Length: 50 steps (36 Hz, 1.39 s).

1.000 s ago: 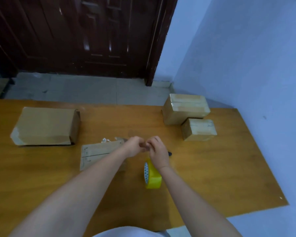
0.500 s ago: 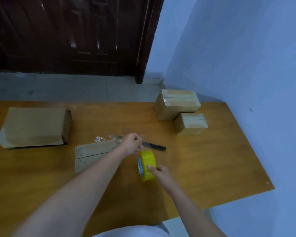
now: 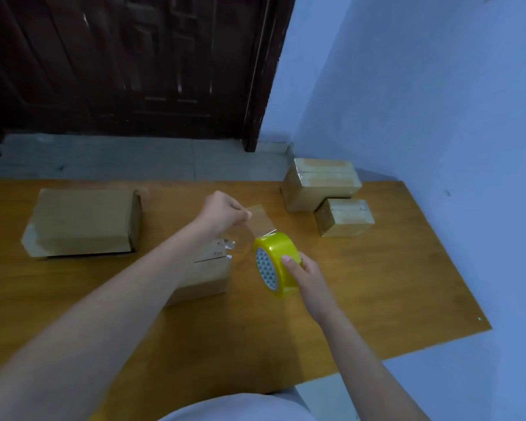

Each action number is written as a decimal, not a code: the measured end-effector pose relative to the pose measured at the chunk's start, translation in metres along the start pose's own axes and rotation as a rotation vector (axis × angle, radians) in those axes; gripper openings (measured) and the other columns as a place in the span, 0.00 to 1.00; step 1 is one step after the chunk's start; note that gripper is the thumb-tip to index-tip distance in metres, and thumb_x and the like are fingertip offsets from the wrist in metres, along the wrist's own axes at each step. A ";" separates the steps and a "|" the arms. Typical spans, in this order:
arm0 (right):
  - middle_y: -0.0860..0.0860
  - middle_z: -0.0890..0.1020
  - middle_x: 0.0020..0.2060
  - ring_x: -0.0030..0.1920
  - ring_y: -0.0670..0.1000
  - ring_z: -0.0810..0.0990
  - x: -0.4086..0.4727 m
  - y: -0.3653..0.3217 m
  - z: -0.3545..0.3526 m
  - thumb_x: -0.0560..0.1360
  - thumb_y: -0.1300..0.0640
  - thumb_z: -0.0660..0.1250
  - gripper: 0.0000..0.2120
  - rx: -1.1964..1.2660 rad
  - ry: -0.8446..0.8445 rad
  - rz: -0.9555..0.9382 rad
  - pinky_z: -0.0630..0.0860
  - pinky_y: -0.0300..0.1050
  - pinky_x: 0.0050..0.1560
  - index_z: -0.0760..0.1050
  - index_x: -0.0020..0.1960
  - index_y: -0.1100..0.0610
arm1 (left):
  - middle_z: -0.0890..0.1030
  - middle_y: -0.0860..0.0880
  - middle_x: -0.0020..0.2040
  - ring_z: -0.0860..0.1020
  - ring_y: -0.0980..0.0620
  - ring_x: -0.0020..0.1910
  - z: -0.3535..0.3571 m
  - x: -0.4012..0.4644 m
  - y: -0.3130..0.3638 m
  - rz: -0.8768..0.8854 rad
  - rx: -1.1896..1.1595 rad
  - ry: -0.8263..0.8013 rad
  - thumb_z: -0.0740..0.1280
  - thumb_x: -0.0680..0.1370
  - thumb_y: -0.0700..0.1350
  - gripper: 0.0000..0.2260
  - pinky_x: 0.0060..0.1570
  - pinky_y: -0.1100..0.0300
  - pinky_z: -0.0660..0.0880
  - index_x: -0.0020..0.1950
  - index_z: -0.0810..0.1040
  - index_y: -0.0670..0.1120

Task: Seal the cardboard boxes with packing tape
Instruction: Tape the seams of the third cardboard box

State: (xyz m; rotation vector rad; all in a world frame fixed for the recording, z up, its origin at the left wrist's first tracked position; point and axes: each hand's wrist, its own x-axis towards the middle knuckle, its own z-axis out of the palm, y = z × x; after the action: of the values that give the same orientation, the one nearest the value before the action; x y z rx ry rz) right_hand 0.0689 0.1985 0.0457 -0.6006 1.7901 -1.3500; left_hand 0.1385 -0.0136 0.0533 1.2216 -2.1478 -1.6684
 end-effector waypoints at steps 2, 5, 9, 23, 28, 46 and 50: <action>0.48 0.81 0.38 0.40 0.46 0.80 -0.001 -0.003 0.008 0.72 0.46 0.65 0.12 -0.030 -0.008 -0.005 0.76 0.40 0.39 0.78 0.47 0.54 | 0.83 0.43 0.37 0.81 0.52 0.34 -0.007 -0.005 -0.006 -0.048 -0.074 -0.020 0.74 0.72 0.38 0.03 0.38 0.62 0.78 0.42 0.83 0.38; 0.50 0.80 0.39 0.40 0.47 0.79 -0.003 -0.009 0.019 0.74 0.48 0.66 0.09 -0.077 -0.041 -0.012 0.75 0.39 0.39 0.78 0.45 0.53 | 0.82 0.44 0.31 0.81 0.55 0.27 -0.017 -0.013 -0.015 -0.102 -0.211 -0.020 0.72 0.72 0.32 0.02 0.27 0.67 0.75 0.40 0.81 0.36; 0.53 0.81 0.41 0.41 0.50 0.80 -0.008 -0.012 0.028 0.78 0.53 0.65 0.09 -0.111 -0.047 0.013 0.77 0.43 0.39 0.79 0.49 0.58 | 0.83 0.45 0.31 0.82 0.54 0.30 -0.025 -0.017 -0.026 -0.136 -0.297 -0.049 0.72 0.72 0.33 0.02 0.34 0.63 0.80 0.41 0.81 0.38; 0.55 0.79 0.39 0.40 0.55 0.78 -0.012 -0.009 0.053 0.77 0.45 0.62 0.15 -0.394 -0.061 0.153 0.75 0.49 0.41 0.75 0.46 0.58 | 0.82 0.41 0.33 0.81 0.44 0.39 -0.005 0.000 -0.045 -0.084 -0.027 0.088 0.72 0.73 0.38 0.12 0.51 0.48 0.79 0.30 0.79 0.41; 0.50 0.65 0.28 0.30 0.51 0.66 -0.006 -0.009 0.053 0.79 0.44 0.60 0.21 -0.592 -0.059 0.241 0.60 0.46 0.32 0.63 0.33 0.56 | 0.79 0.49 0.35 0.79 0.48 0.40 0.004 0.002 -0.048 -0.049 0.129 0.141 0.70 0.76 0.43 0.10 0.39 0.57 0.74 0.35 0.79 0.44; 0.55 0.78 0.37 0.38 0.54 0.77 0.001 0.028 0.059 0.73 0.37 0.60 0.28 -0.418 -0.079 0.308 0.70 0.48 0.41 0.77 0.46 0.63 | 0.80 0.55 0.55 0.74 0.53 0.56 0.023 0.009 -0.098 0.093 0.214 0.324 0.67 0.78 0.50 0.09 0.46 0.58 0.67 0.50 0.84 0.47; 0.53 0.77 0.34 0.36 0.53 0.76 0.000 0.034 0.063 0.74 0.37 0.60 0.23 -0.392 -0.086 0.304 0.70 0.48 0.40 0.74 0.41 0.58 | 0.80 0.56 0.55 0.73 0.54 0.57 0.022 0.011 -0.100 0.092 0.247 0.329 0.66 0.78 0.52 0.10 0.44 0.60 0.64 0.50 0.84 0.49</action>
State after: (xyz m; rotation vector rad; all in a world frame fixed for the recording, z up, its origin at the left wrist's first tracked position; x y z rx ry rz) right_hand 0.1236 0.1734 0.0060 -0.5530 1.9952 -0.7644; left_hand 0.1681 -0.0095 -0.0451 1.3272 -2.2036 -1.0992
